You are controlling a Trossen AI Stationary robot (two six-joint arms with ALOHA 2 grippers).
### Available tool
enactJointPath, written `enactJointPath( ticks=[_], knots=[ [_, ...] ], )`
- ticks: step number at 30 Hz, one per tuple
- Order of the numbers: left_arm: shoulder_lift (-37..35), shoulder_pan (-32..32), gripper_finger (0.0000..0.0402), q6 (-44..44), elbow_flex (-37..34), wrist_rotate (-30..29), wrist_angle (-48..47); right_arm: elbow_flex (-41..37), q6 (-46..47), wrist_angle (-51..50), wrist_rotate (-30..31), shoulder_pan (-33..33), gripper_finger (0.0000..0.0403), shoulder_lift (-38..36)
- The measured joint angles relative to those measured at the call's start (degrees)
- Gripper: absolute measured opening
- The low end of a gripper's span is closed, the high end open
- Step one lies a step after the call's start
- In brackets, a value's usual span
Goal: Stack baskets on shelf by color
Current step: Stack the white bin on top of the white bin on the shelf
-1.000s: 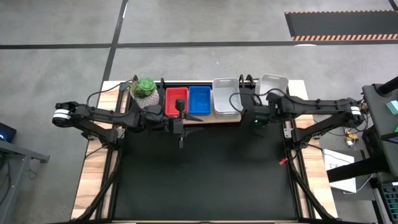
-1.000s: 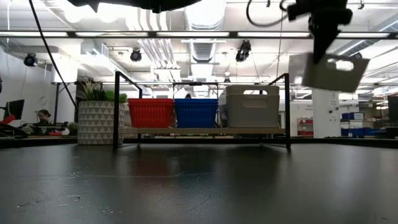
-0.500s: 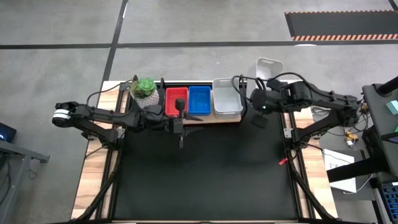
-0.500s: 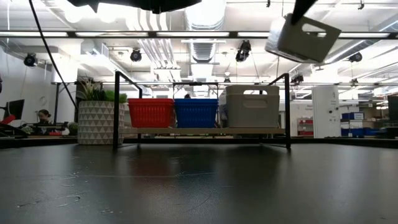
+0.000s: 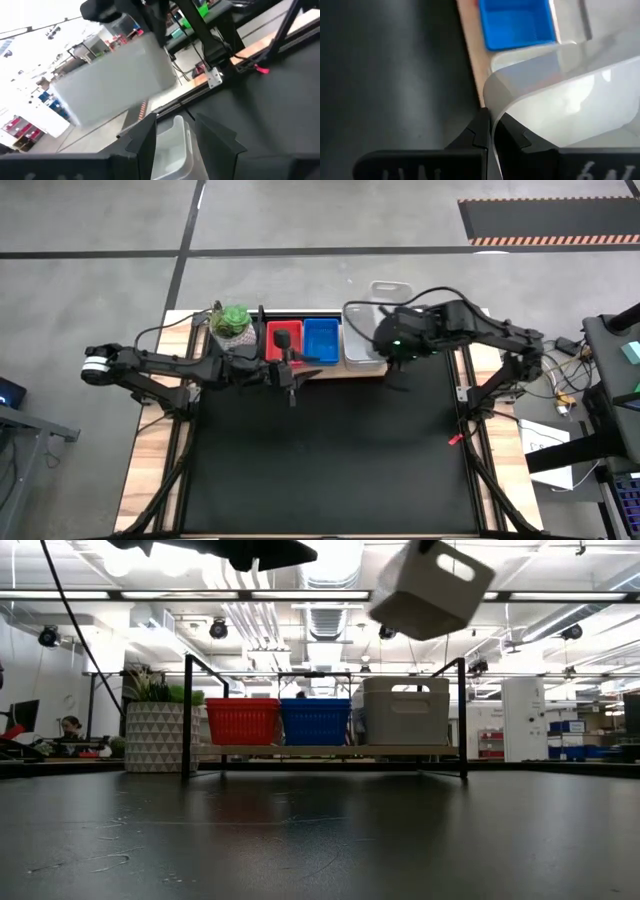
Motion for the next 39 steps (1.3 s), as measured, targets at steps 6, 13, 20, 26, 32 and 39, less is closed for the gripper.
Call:
enactJointPath(
  ticks=[6, 13, 20, 26, 32, 39],
  knots=[
    [-0.95, -0.05, 0.0120, -0.08, 0.00, 0.03, -0.57, 6.18, -4.29, -0.05, -8.13, -3.13, 0.0009, 8.15],
    [-2.40, -0.04, 0.0120, -0.15, -0.85, 0.03, -2.89, 10.06, -4.79, -0.81, -9.88, -8.67, 0.0008, 15.36],
    [-4.33, -0.04, 0.0120, -0.13, -3.09, 0.05, -2.05, 10.16, -2.85, -0.79, -12.80, -12.87, 0.0008, 17.35],
    [-5.85, -0.04, 0.0120, -0.13, -4.16, 0.06, -1.36, 10.09, -2.92, -0.76, -12.78, -14.29, 0.0008, 18.37],
    [-6.22, -0.04, 0.0120, -0.13, -4.44, 0.07, -1.31, 10.05, -3.98, -0.72, -12.80, -14.86, 0.0008, 20.30],
    [-6.19, -0.04, 0.0120, -0.13, -4.44, 0.07, -1.43, 10.05, -3.91, -0.70, -12.78, -15.27, 0.0008, 22.34]
  ],
)
